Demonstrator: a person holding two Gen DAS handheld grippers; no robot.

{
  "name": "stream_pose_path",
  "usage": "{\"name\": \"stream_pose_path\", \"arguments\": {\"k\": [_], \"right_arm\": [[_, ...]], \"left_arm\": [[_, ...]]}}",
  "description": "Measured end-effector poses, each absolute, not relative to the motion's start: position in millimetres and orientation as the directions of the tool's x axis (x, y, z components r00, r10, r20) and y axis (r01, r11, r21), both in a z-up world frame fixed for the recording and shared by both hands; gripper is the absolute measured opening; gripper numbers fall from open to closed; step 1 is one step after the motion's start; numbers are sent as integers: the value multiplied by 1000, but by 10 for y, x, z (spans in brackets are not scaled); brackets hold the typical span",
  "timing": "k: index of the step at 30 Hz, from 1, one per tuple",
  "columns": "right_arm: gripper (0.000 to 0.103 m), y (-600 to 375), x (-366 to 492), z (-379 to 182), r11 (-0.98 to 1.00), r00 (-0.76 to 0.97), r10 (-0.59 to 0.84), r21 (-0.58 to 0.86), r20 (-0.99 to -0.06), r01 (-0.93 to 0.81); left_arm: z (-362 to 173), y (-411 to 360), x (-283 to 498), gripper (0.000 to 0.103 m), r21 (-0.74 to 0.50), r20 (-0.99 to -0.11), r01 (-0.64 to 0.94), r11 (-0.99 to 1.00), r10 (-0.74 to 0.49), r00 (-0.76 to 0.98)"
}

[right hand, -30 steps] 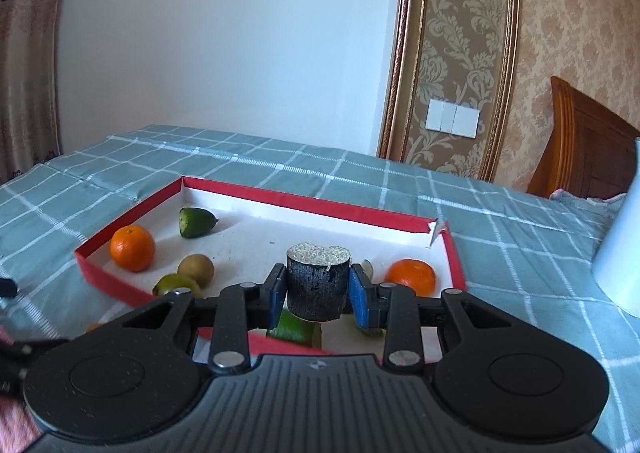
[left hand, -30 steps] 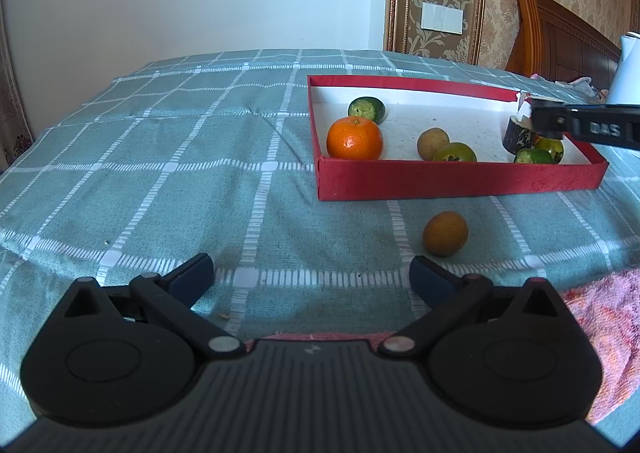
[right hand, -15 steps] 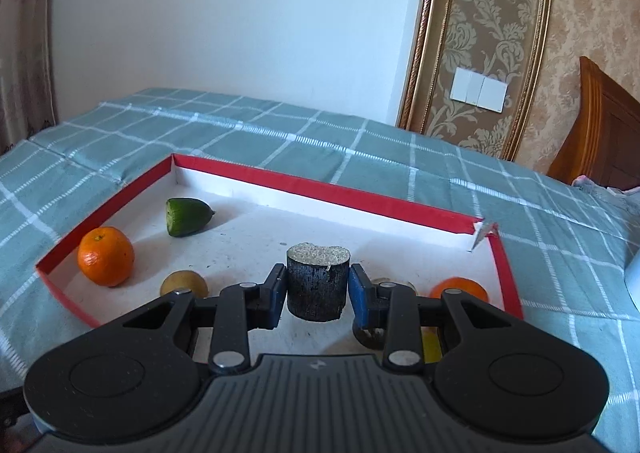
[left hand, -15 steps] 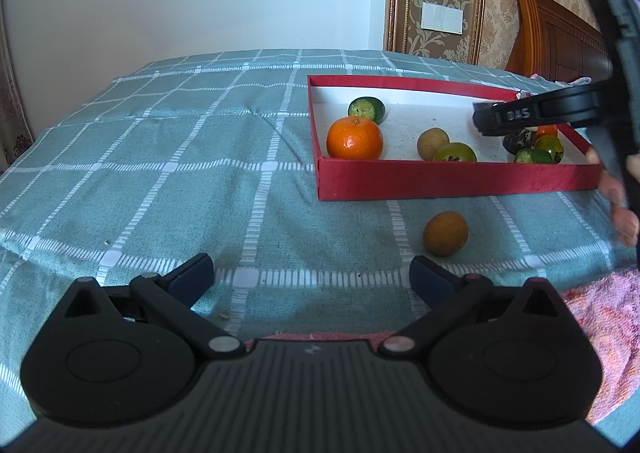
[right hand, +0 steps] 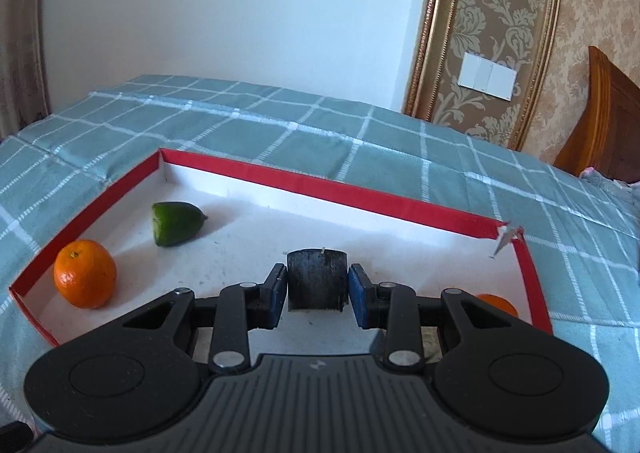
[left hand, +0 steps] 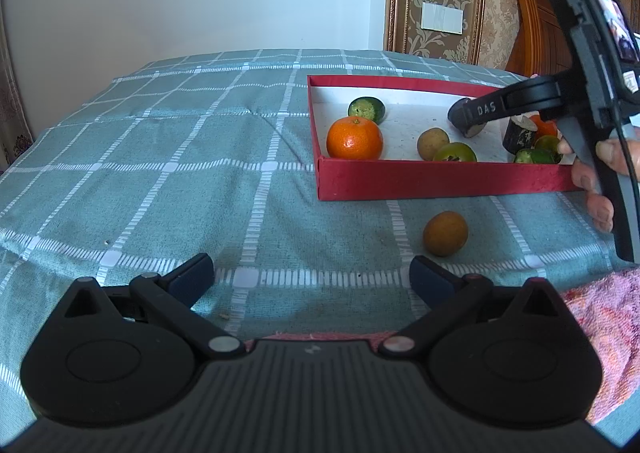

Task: Organize fruits
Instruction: 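Lift the dark cut piece into the red tray and open the right gripper, then withdraw the right gripper while the left gripper moves toward the small brown fruit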

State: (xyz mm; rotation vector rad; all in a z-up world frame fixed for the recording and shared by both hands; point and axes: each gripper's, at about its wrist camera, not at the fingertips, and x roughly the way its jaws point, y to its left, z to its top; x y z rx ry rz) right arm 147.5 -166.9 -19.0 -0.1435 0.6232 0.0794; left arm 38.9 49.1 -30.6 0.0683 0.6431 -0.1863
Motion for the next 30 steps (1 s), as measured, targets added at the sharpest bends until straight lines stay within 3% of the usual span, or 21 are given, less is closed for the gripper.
{"name": "stream_pose_path", "arguments": {"k": [17,22,25,30], "right_arm": [[34,-1695,1460,-270,985,794,24,-119,-608,-122],[45,-1706,1416,-253,986,801,37,-107,-597,-126],[61,-1703,1376,-244,985,812,36,-115,-582,-126],[63,-1761,1233,-191,987,826,47,-100,-561,-123]], "left_arm": [[-303,491,388,103,5,-602,194,981,-151,784],[-304,492,389,103,5,-602,194,981,-152,784],[-304,492,389,103,5,-602,194,981,-152,784],[-305,492,389,103,6,-602,194,981,-152,784]]}}
